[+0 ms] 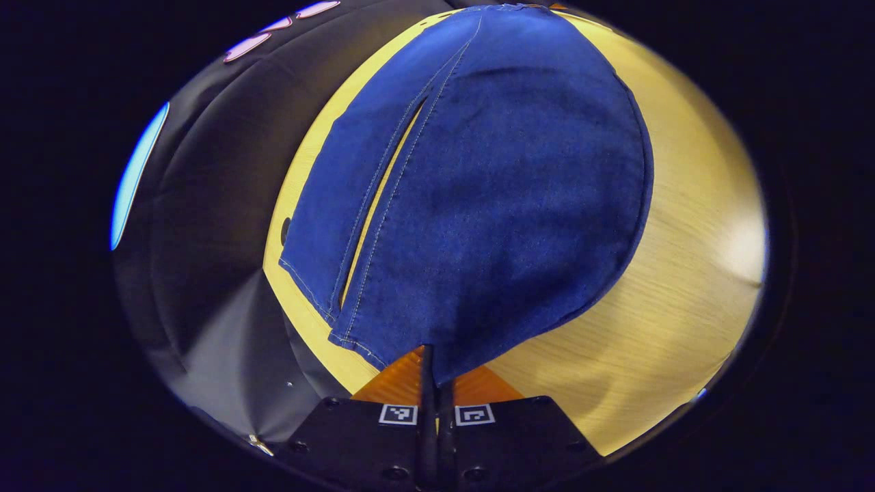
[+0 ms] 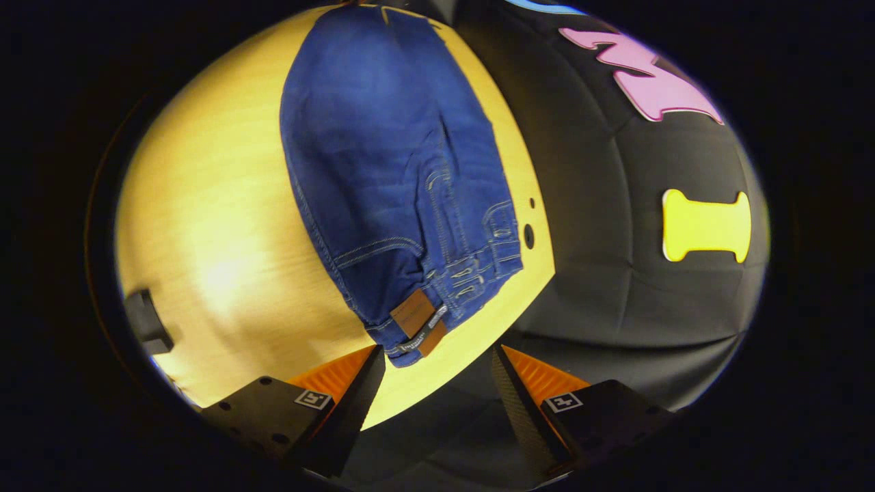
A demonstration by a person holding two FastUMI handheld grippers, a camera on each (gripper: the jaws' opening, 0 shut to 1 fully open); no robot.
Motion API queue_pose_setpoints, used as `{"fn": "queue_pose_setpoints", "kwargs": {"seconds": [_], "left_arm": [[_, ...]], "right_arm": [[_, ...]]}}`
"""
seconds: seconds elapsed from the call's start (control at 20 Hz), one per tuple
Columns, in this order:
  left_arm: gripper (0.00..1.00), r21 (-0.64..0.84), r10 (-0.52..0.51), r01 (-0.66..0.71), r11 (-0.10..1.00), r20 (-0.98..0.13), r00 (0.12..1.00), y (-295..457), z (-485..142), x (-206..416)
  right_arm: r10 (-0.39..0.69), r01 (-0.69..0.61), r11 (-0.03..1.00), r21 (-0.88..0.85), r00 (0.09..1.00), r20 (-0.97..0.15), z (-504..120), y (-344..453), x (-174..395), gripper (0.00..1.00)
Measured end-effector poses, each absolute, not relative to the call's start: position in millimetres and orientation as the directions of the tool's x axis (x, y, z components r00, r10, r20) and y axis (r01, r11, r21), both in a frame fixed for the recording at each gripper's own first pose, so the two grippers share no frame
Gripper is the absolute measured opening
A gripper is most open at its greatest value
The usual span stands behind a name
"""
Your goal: Grasp the waist and the cuffs of the jeans and fold them to make the two legs overlap; first hold the waist and fold one-third of the jeans toward the cuffs, then hold the cuffs and fold the remaining one-third in the same direction to finish folding.
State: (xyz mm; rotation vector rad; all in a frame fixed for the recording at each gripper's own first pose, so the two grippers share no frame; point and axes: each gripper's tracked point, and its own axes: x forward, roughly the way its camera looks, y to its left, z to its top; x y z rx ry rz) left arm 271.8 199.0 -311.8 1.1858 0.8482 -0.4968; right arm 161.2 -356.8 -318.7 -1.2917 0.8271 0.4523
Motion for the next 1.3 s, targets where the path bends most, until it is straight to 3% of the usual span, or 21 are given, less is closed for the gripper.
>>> {"fn": "queue_pose_setpoints", "kwargs": {"seconds": [0.15, 0.2, 0.25, 0.35, 0.55, 0.6, 0.75, 0.8, 0.85, 0.9, 1.0, 1.2, 1.3], "left_arm": [[0.06, 0.595, 0.098, 0.74, 0.313, -0.796, 0.598, 199.7, -312.1, 271.6], [0.06, 0.595, 0.101, 0.744, 0.306, -0.797, 0.596, 199.4, -312.3, 271.9], [0.06, 0.594, 0.105, 0.746, 0.3, -0.798, 0.593, 199.6, -312.2, 272.1], [0.06, 0.597, 0.109, 0.746, 0.297, -0.797, 0.594, 200.2, -312.2, 271.7], [0.06, 0.606, 0.129, 0.737, 0.298, -0.791, 0.598, 199.3, -309.5, 274.9], [0.06, 0.609, 0.135, 0.736, 0.297, -0.79, 0.599, 199.0, -309.3, 274.1], [0.06, 0.62, 0.156, 0.723, 0.303, -0.781, 0.605, 199.4, -309.0, 273.6], [0.06, 0.625, 0.163, 0.717, 0.308, -0.777, 0.608, 198.6, -309.3, 273.7], [0.06, 0.63, 0.171, 0.711, 0.312, -0.774, 0.61, 198.7, -309.1, 273.4], [0.06, 0.631, 0.177, 0.709, 0.316, -0.773, 0.61, 198.5, -309.4, 273.3], [0.06, 0.615, 0.18, 0.712, 0.339, -0.785, 0.592, 195.9, -314.5, 269.5], [0.07, 0.526, 0.137, 0.732, 0.434, -0.841, 0.523, 195.8, -313.3, 272.5], [0.06, 0.486, 0.108, 0.691, 0.535, -0.85, 0.515, 198.2, -306.6, 276.5]], "right_arm": [[-0.163, -0.773, 0.185, -0.607, 0.585, -0.794, -350.1, -361.3, 159.5, 0.96], [-0.145, -0.763, 0.131, -0.633, 0.617, -0.773, -348.4, -355.3, 168.6, 0.96], [-0.127, -0.756, 0.097, -0.647, 0.635, -0.762, -349.2, -350.5, 176.2, 0.9], [-0.112, -0.743, 0.071, -0.665, 0.657, -0.746, -353.2, -344.2, 181.7, 0.91], [-0.095, -0.721, 0.086, -0.687, 0.681, -0.726, -358.6, -336.2, 204.9, 0.93], [-0.102, -0.717, 0.1, -0.69, 0.683, -0.724, -362.7, -336.6, 210.9, 0.84], [-0.107, -0.721, 0.137, -0.679, 0.671, -0.734, -371.2, -332.5, 216.0, 0.35], [-0.118, -0.724, 0.147, -0.674, 0.664, -0.739, -375.9, -333.8, 213.0, 0.4], [-0.113, -0.729, 0.141, -0.67, 0.66, -0.743, -374.7, -333.0, 211.7, 0.24], [-0.098, -0.737, 0.145, -0.66, 0.653, -0.751, -375.9, -331.4, 212.0, 0.23], [-0.082, -0.762, 0.183, -0.621, 0.617, -0.783, -372.5, -332.7, 204.0, 0.1], [-0.069, -0.81, 0.174, -0.56, 0.557, -0.827, -364.7, -333.8, 182.0, 0.07], [-0.074, -0.819, 0.214, -0.532, 0.53, -0.845, -350.8, -330.0, 180.4, 0.07]]}}
